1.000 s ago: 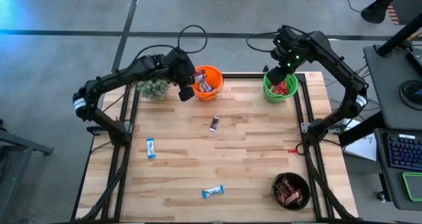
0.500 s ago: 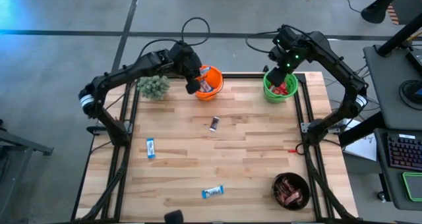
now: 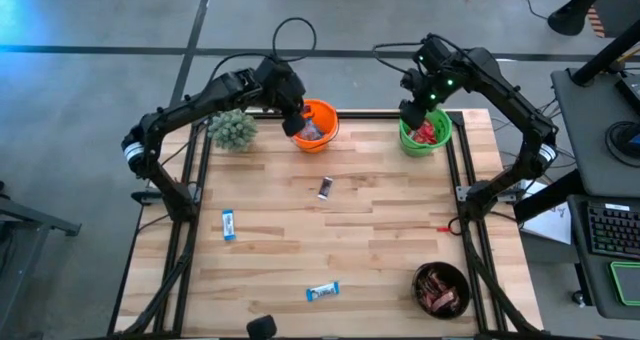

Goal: Sort candy
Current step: Put the white chocolate into the orange bucket

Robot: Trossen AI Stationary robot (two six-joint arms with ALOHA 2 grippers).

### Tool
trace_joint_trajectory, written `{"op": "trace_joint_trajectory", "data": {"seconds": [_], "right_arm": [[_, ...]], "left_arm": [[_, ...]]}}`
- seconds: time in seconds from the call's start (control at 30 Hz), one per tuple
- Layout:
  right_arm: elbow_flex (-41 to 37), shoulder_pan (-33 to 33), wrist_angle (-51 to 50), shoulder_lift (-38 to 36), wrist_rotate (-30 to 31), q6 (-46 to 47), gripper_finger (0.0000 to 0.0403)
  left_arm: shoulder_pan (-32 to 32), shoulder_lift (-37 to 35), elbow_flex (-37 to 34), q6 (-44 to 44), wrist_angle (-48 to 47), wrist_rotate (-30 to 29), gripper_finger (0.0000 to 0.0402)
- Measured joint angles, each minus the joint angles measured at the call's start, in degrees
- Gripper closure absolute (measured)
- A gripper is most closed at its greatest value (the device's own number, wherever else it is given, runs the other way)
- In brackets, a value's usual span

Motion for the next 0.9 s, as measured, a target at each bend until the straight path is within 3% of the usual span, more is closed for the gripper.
{"op": "trace_joint_trajectory", "data": {"seconds": [0.23, 0.53, 0.9], "right_arm": [[0.0, 0.0, 5.98, 0.02, -7.83, -0.45, 0.0308], [-0.02, 2.27, 10.45, 1.48, -8.01, 2.99, 0.0321], [-0.46, 18.62, 11.47, 4.87, -8.28, 3.1, 0.0321]], "left_arm": [[0.0, 0.02, 2.19, 0.11, -9.81, 0.04, 0.0284], [-0.02, 0.0, 9.66, -0.94, -21.66, 0.11, 0.0284], [-0.07, 0.0, 17.47, -0.92, -30.39, 0.17, 0.0284]]}}
